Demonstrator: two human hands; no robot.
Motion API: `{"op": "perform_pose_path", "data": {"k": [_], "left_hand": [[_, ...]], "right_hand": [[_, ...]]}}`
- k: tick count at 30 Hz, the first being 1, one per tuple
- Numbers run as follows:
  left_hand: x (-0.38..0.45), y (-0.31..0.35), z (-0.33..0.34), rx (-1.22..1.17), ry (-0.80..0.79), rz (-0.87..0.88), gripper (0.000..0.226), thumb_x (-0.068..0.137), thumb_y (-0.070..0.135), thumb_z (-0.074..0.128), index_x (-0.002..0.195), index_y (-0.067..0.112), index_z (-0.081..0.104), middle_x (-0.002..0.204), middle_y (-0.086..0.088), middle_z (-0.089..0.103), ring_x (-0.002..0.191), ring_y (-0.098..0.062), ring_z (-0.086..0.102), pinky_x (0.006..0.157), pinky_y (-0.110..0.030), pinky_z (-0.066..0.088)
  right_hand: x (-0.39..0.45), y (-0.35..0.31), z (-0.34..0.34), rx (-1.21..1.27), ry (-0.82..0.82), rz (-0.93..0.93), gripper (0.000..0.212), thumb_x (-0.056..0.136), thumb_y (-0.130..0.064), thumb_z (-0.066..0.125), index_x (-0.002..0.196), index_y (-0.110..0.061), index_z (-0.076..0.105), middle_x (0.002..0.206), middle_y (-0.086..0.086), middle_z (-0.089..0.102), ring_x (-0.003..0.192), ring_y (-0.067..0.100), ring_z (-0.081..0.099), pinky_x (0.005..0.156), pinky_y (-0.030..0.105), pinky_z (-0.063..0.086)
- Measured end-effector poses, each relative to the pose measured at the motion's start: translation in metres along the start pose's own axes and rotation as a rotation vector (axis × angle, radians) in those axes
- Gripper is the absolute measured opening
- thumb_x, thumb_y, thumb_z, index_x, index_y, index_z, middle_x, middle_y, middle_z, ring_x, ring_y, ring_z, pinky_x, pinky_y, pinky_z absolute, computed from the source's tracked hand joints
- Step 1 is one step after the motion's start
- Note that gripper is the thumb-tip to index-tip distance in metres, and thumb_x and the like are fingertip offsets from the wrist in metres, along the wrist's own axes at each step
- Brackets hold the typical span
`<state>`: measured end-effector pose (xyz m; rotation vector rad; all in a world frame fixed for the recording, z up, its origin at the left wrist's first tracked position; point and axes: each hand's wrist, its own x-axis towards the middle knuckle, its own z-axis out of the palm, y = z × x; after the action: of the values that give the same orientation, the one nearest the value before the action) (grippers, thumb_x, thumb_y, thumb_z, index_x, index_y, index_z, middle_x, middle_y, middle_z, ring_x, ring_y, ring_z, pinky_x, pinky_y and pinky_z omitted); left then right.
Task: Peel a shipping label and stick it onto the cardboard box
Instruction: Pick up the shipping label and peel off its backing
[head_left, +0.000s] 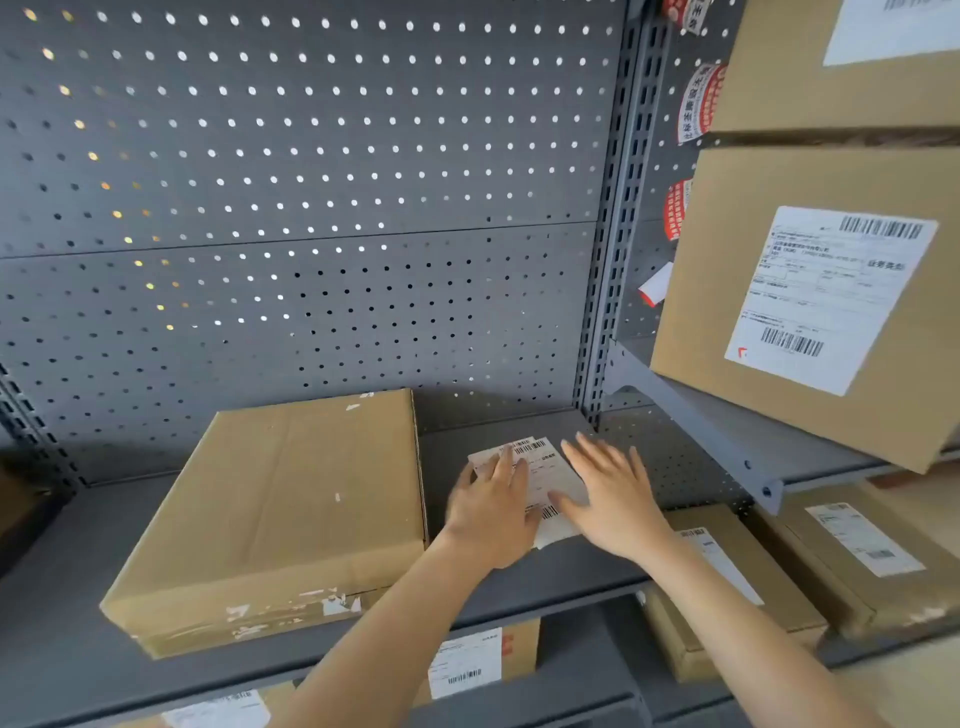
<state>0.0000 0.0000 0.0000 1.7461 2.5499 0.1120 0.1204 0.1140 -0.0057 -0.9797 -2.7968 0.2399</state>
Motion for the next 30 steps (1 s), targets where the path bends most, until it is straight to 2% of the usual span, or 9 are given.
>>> {"op": "perform_pose_path", "data": {"k": [5, 8, 14, 20, 24, 27, 29, 30], "left_hand": [[0.005, -0.004, 0.016, -0.056, -0.108, -0.034, 0.066, 0.098, 0.046, 0.029, 0.151, 0.013, 0.008, 0.161, -0.007, 0.003, 0.148, -0.022, 0.004, 0.119, -0.044, 0.007], [0.007, -0.004, 0.019, -0.074, -0.122, -0.039, 0.064, 0.098, 0.045, 0.028, 0.151, 0.014, 0.009, 0.161, -0.006, 0.003, 0.148, -0.021, 0.003, 0.119, -0.045, 0.007], [0.008, -0.005, 0.022, -0.108, -0.167, -0.05, 0.064, 0.099, 0.047, 0.023, 0.151, 0.015, 0.006, 0.161, -0.004, -0.002, 0.148, -0.019, -0.002, 0.119, -0.041, 0.004], [0.005, -0.004, 0.021, -0.149, -0.164, -0.042, 0.062, 0.1, 0.044, 0.024, 0.151, 0.014, 0.008, 0.161, -0.006, -0.001, 0.148, -0.021, -0.001, 0.119, -0.04, 0.006], [0.002, -0.003, 0.018, -0.159, -0.16, -0.015, 0.06, 0.101, 0.038, 0.026, 0.151, 0.011, 0.009, 0.161, -0.007, 0.002, 0.148, -0.02, 0.002, 0.119, -0.036, 0.008], [-0.001, -0.002, 0.015, -0.201, -0.167, -0.008, 0.059, 0.102, 0.036, 0.027, 0.151, 0.011, 0.008, 0.161, -0.005, 0.0, 0.148, -0.02, 0.001, 0.119, -0.035, 0.01], [-0.003, -0.001, 0.014, -0.229, -0.166, -0.01, 0.058, 0.102, 0.035, 0.028, 0.151, 0.013, 0.01, 0.162, -0.002, -0.001, 0.148, -0.018, 0.0, 0.119, -0.035, 0.012], [-0.003, -0.001, 0.014, -0.238, -0.163, -0.01, 0.057, 0.102, 0.035, 0.029, 0.151, 0.013, 0.01, 0.162, 0.0, -0.001, 0.148, -0.017, 0.0, 0.118, -0.035, 0.014]], "right_hand": [[0.001, 0.005, 0.016, -0.022, -0.1, 0.01, 0.074, 0.091, -0.061, 0.034, 0.149, -0.019, 0.019, 0.158, -0.001, 0.021, 0.145, 0.023, 0.014, 0.119, 0.049, 0.003], [0.003, 0.004, 0.018, -0.007, -0.082, -0.002, 0.072, 0.09, -0.06, 0.036, 0.147, -0.017, 0.024, 0.153, -0.001, 0.031, 0.142, 0.023, 0.021, 0.118, 0.046, 0.009], [0.005, 0.002, 0.021, 0.014, -0.086, -0.022, 0.07, 0.091, -0.056, 0.037, 0.148, -0.018, 0.024, 0.154, 0.0, 0.03, 0.144, 0.021, 0.018, 0.119, 0.044, 0.008], [0.002, -0.002, 0.019, 0.048, -0.014, -0.028, 0.068, 0.089, -0.052, 0.047, 0.145, -0.016, 0.03, 0.148, 0.001, 0.04, 0.139, 0.022, 0.029, 0.117, 0.04, 0.019], [0.001, -0.006, 0.015, 0.191, 0.083, -0.009, 0.053, 0.084, -0.039, 0.062, 0.131, -0.019, 0.048, 0.131, 0.0, 0.057, 0.122, 0.024, 0.046, 0.097, 0.034, 0.04], [0.002, -0.007, 0.011, 0.398, 0.134, 0.083, 0.051, 0.083, -0.018, 0.067, 0.131, -0.016, 0.051, 0.128, 0.005, 0.059, 0.117, 0.024, 0.051, 0.093, 0.034, 0.047], [0.004, -0.006, 0.007, 0.493, 0.172, 0.14, 0.047, 0.083, -0.01, 0.065, 0.129, -0.015, 0.054, 0.119, 0.006, 0.063, 0.101, 0.018, 0.058, 0.078, 0.021, 0.049], [0.005, -0.006, 0.004, 0.52, 0.188, 0.166, 0.045, 0.084, -0.008, 0.063, 0.127, -0.015, 0.055, 0.112, 0.006, 0.065, 0.091, 0.016, 0.058, 0.068, 0.014, 0.045]]}}
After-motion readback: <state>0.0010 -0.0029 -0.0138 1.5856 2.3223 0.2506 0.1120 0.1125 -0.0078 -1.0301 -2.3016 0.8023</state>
